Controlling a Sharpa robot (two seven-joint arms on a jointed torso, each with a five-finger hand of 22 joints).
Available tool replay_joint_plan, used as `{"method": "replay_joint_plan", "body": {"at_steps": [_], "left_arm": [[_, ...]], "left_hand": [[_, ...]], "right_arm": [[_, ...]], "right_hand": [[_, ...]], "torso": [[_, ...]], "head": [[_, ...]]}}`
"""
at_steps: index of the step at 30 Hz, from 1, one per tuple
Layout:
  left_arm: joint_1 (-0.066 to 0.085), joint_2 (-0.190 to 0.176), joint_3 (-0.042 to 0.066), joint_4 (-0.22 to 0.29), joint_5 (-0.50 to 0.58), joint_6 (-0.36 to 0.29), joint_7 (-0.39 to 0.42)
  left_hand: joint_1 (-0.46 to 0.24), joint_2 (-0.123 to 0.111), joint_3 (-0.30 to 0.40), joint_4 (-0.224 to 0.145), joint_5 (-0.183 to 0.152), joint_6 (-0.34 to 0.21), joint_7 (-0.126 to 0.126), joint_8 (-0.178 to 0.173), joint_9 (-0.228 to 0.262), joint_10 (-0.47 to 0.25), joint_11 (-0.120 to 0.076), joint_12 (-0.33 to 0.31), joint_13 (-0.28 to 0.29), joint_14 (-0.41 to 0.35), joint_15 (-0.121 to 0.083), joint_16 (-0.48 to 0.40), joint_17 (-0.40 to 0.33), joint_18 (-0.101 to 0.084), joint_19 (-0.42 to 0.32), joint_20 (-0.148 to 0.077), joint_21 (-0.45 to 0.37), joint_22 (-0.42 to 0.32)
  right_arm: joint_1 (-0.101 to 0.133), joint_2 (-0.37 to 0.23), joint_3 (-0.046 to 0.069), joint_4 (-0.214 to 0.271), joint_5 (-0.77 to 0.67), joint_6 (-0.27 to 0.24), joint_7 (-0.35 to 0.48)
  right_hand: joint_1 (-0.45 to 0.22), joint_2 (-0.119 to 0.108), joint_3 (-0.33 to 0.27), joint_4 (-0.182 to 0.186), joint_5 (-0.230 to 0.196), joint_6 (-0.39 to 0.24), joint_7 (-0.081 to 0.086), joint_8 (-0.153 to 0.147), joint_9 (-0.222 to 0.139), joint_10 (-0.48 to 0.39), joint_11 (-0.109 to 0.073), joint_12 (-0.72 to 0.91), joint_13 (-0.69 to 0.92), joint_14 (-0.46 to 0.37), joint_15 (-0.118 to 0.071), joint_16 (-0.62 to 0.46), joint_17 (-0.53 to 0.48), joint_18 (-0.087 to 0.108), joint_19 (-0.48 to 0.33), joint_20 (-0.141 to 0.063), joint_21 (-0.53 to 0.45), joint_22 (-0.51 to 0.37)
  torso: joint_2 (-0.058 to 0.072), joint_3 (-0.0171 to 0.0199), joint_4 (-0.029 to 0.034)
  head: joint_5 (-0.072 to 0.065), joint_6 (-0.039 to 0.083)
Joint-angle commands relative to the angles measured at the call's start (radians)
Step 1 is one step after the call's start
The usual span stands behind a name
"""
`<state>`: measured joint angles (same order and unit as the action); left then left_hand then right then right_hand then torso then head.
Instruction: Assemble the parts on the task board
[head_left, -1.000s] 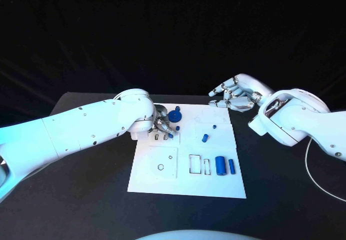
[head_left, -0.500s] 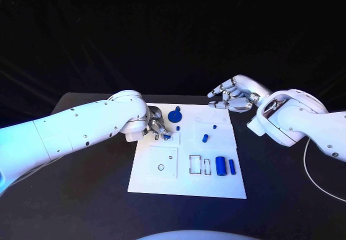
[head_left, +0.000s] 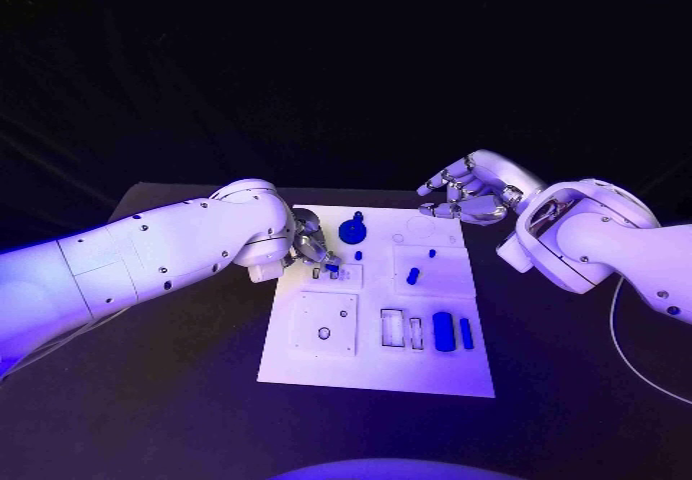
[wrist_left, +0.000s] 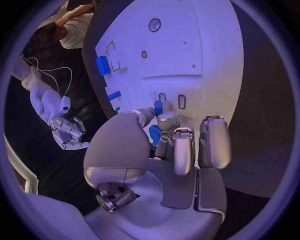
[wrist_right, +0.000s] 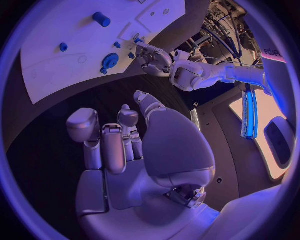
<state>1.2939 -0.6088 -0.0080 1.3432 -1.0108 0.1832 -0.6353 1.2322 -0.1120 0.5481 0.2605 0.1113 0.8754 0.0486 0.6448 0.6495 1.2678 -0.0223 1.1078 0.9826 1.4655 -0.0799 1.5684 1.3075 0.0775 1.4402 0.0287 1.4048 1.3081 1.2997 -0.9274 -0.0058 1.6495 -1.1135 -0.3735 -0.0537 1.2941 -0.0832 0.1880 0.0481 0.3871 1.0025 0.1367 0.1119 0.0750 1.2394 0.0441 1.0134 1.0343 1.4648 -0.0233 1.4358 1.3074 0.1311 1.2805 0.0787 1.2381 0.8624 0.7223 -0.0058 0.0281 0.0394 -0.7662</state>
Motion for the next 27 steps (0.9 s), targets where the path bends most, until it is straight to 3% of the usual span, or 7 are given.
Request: {"method": "replay_joint_plan", "body": {"at_steps": [1,6,27], "left_arm": [[-0.001,0.007,-0.001,0.002,-0.003,-0.006,0.001],[-0.002,0.013,-0.004,0.002,-0.028,0.013,-0.007],[-0.005,0.021,-0.010,-0.009,-0.100,0.087,-0.023]], "left_hand": [[-0.007,0.000,0.187,-0.178,0.003,0.006,0.003,0.007,0.001,0.006,0.001,0.003,0.001,0.105,-0.001,0.002,0.263,-0.018,0.008,0.002,0.004,0.014],[-0.009,-0.001,0.191,-0.181,0.005,0.007,0.003,0.007,0.002,0.007,0.000,0.003,0.000,0.105,-0.001,0.002,0.263,-0.019,0.010,0.002,0.007,0.018],[-0.014,-0.004,0.200,-0.190,0.008,0.006,0.003,0.008,0.005,0.008,0.000,0.004,0.001,0.105,-0.002,0.002,0.263,-0.021,0.014,0.001,0.011,0.026]], "right_arm": [[-0.001,0.002,0.000,-0.001,-0.009,0.012,0.001],[-0.001,0.003,0.000,-0.001,-0.009,0.015,0.002],[-0.002,0.004,-0.001,-0.002,-0.008,0.021,0.001]], "right_hand": [[0.006,-0.001,0.004,0.001,0.005,0.005,0.000,0.003,-0.001,0.003,0.002,0.004,-0.001,0.061,-0.007,0.001,0.047,-0.004,0.001,-0.006,-0.006,-0.001],[0.004,-0.002,0.003,0.003,0.007,0.005,0.000,0.003,-0.001,0.003,0.002,0.004,-0.001,0.061,-0.007,0.001,0.047,-0.004,0.001,-0.005,-0.006,-0.001],[0.004,-0.002,0.003,0.003,0.007,0.005,0.000,0.003,-0.001,0.003,0.002,0.004,-0.001,0.061,-0.007,0.001,0.047,-0.004,0.001,-0.005,-0.006,-0.001]], "torso": [[-0.001,-0.0014,0.0024],[0.000,-0.0014,-0.0001],[0.001,-0.0015,0.0006]], "head": [[0.001,-0.003],[0.005,-0.006],[0.011,-0.016]]}}
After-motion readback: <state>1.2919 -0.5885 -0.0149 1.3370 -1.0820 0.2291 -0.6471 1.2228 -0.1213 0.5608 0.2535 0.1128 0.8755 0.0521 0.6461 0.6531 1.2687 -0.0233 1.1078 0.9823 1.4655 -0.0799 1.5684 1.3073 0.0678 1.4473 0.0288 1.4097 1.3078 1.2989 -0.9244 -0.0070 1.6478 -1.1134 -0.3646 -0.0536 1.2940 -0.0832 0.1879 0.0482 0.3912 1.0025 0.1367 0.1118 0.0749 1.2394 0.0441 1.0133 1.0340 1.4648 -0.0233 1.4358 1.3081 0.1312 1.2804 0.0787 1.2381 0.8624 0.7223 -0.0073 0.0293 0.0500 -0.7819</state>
